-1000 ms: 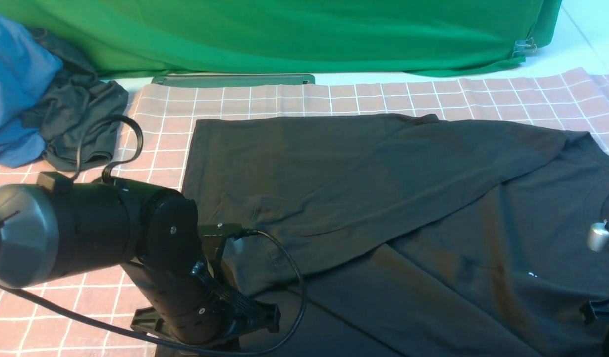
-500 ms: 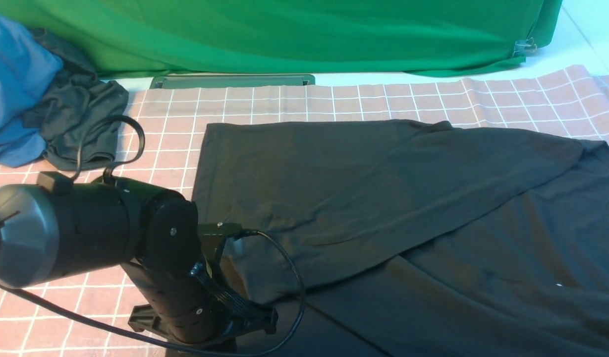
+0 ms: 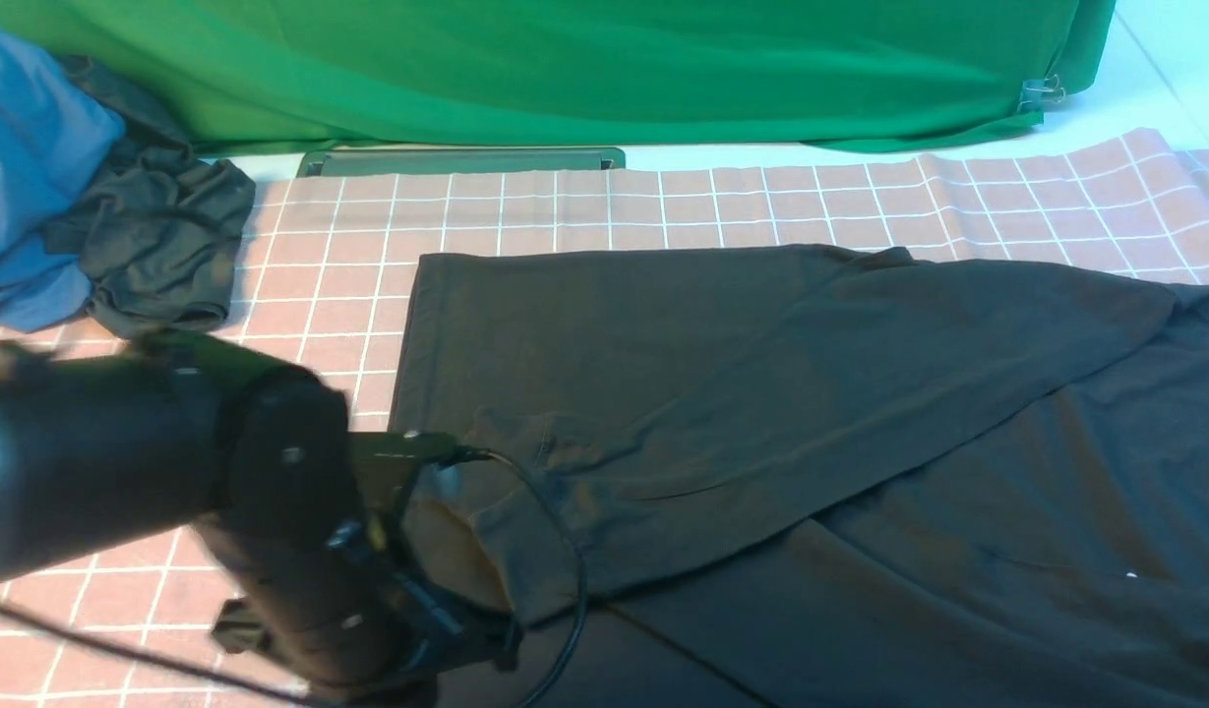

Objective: Fold a long-sleeved shirt over a pink coffee tablecloth.
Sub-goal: 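Grasp the near edge of the shirt at its hem and shoulder corners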

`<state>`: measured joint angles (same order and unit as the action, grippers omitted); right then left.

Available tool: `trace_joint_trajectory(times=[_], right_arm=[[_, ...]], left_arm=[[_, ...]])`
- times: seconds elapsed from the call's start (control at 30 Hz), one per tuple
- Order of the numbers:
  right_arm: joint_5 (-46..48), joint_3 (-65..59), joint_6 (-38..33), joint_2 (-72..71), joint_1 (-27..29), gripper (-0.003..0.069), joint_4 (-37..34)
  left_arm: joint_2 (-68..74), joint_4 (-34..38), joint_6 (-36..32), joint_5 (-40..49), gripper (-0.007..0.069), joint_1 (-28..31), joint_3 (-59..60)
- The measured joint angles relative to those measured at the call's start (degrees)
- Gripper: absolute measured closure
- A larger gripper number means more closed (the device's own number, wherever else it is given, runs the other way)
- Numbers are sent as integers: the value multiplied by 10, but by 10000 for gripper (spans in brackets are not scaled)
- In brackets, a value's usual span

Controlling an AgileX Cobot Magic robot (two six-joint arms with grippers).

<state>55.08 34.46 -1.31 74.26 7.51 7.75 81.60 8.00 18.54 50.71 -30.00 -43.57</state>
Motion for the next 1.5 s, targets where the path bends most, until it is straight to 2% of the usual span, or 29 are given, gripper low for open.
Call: trace_joint_trajectory(times=[0.1,0.23,0.27,0.3,0.37,0.4,0.53,0.57,0.6,0.7,0.83,0.97,1.1,1.13,1.2,1.33,1.5], right_arm=[[1,0,13,0,0,535,4],[-1,0,50,0,0,344,4],[-1,0,52,0,0,335,4],[-4,0,61,0,-1,265,4],[-13,0,64,0,-7,195,1],[-18,0,65,0,-10,181,-1],[-41,0,70,0,-29,154,-8],[-41,0,70,0,-30,154,-8],[-46,0,70,0,-38,153,-9],[-52,0,71,0,-50,153,-11],[-64,0,71,0,-56,153,-17],[-71,0,71,0,-56,153,-19],[-71,0,71,0,-56,153,-19],[-71,0,71,0,-56,153,-19],[-71,0,71,0,-56,153,-19],[-71,0,71,0,-56,153,-20],[-71,0,66,0,-56,153,-20]], left_arm=[[-56,11,17,9,612,0,34],[-133,41,36,22,610,0,114],[-133,41,36,23,610,0,116],[-138,42,42,30,606,0,129],[-136,42,44,37,566,0,137],[-135,42,44,37,555,0,137],[-115,45,46,40,405,0,137],[-112,45,46,40,396,0,137],[-100,45,46,40,326,0,137],[-75,43,46,39,223,0,137],[-36,34,46,28,174,0,137],[0,35,46,23,208,0,137],[12,40,32,27,346,0,133],[14,47,21,26,449,0,131],[13,53,10,25,553,0,130],[-3,21,13,44,601,0,128],[-72,-119,93,116,610,1,118]])
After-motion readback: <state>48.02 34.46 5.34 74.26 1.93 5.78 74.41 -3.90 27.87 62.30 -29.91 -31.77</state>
